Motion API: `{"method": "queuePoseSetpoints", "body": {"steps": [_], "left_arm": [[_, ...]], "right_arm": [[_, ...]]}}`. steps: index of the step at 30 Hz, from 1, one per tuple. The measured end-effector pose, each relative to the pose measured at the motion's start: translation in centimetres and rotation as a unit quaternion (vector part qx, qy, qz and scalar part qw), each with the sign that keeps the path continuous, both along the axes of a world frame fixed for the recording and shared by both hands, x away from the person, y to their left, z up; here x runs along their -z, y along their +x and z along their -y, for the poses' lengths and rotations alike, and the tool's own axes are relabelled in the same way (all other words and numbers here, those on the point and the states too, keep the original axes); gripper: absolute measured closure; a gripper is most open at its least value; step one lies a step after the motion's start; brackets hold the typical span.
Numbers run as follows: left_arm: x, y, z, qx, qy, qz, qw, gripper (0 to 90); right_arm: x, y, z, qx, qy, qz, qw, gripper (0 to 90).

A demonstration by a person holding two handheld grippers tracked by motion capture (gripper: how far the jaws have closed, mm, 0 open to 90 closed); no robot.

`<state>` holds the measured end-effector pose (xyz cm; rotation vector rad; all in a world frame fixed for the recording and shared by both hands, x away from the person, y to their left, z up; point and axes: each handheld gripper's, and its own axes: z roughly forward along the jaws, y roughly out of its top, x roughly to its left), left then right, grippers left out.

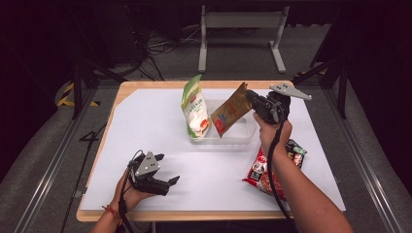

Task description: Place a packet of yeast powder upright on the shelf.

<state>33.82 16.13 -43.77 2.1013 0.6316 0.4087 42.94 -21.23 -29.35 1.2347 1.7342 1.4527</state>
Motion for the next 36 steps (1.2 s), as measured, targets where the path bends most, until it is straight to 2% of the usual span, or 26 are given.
{"method": "queuePoseSetpoints", "body": {"steps": [2, 6, 9, 11, 14, 19, 25, 28, 29, 33, 36], "left_arm": [[0.0, 0.0, -0.1, 0.001, -0.001, 0.001, 1.0, 9.2], [0.0, 0.0, -0.1, 0.001, -0.002, 0.001, 1.0, 9.2], [-0.1, 0.0, 0.0, 0.002, -0.001, 0.001, 1.0, 9.1], [-0.1, -0.1, 0.1, 0.003, 0.002, 0.004, 1.0, 9.1], [-0.1, -0.1, 0.1, 0.003, 0.002, 0.002, 1.0, 9.1], [0.0, 0.0, 0.1, 0.002, 0.0, 0.001, 1.0, 9.1], [0.0, -0.1, 0.0, 0.003, 0.0, 0.0, 1.0, 9.1], [0.0, -0.1, 0.1, 0.004, -0.001, 0.001, 1.0, 9.1], [-0.1, -0.1, 0.1, 0.004, -0.001, 0.002, 1.0, 9.1], [-0.1, -0.2, 0.2, 0.006, 0.0, 0.001, 1.0, 9.1], [0.0, -0.1, 0.2, 0.006, 0.0, 0.0, 1.0, 9.0]], "right_arm": [[-0.2, -0.3, -0.2, 0.002, -0.01, 0.004, 0.9999, 88.6], [-0.4, -0.7, 0.1, -0.003, -0.012, -0.002, 0.9999, 88.6], [-0.4, -1.1, 0.1, -0.015, -0.028, -0.017, 0.9994, 88.7], [-0.6, -1.5, 0.0, -0.017, -0.042, -0.015, 0.9989, 88.7], [-0.8, -1.6, -0.1, -0.015, -0.05, -0.016, 0.9985, 88.7], [-0.9, -0.5, -0.4, -0.007, -0.049, -0.028, 0.9984, 88.7], [-1.9, 0.8, -0.4, 0.005, -0.052, -0.049, 0.9974, 88.8], [-2.2, 0.9, -0.5, 0.008, -0.055, -0.049, 0.9972, 88.7], [-2.2, 1.1, -0.7, 0.01, -0.064, -0.051, 0.9966, 88.7], [-2.1, 1.5, -0.8, 0.016, -0.061, -0.056, 0.9964, 88.7], [-2.2, 1.9, -1.1, 0.026, -0.068, -0.056, 0.9958, 88.7]]}}
